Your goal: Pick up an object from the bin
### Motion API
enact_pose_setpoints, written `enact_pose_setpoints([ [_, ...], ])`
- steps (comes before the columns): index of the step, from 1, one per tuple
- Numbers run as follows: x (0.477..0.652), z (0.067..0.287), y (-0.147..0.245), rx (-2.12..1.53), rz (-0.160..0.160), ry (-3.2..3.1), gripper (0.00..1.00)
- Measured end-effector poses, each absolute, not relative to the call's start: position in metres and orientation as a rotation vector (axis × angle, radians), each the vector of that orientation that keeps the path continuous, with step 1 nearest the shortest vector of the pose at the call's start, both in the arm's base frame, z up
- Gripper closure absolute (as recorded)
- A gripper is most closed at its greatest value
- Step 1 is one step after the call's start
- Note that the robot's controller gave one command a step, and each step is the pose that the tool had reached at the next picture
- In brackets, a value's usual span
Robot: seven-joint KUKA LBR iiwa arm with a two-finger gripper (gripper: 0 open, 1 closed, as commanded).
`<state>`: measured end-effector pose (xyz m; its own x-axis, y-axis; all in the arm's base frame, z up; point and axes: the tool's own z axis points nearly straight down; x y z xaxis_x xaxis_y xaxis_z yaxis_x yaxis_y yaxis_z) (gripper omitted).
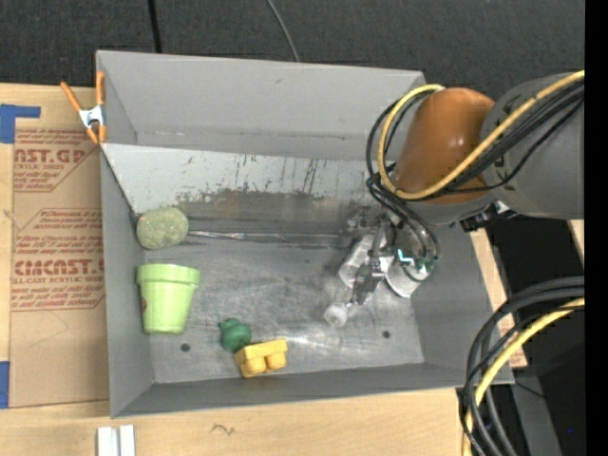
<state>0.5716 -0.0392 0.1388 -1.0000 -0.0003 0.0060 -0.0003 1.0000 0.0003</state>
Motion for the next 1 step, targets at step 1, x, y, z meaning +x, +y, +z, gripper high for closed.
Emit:
enact_pose_setpoints([
  [1, 0.5735, 0.1433, -0.0393, 0.001, 0.001, -3.143, 0.00],
])
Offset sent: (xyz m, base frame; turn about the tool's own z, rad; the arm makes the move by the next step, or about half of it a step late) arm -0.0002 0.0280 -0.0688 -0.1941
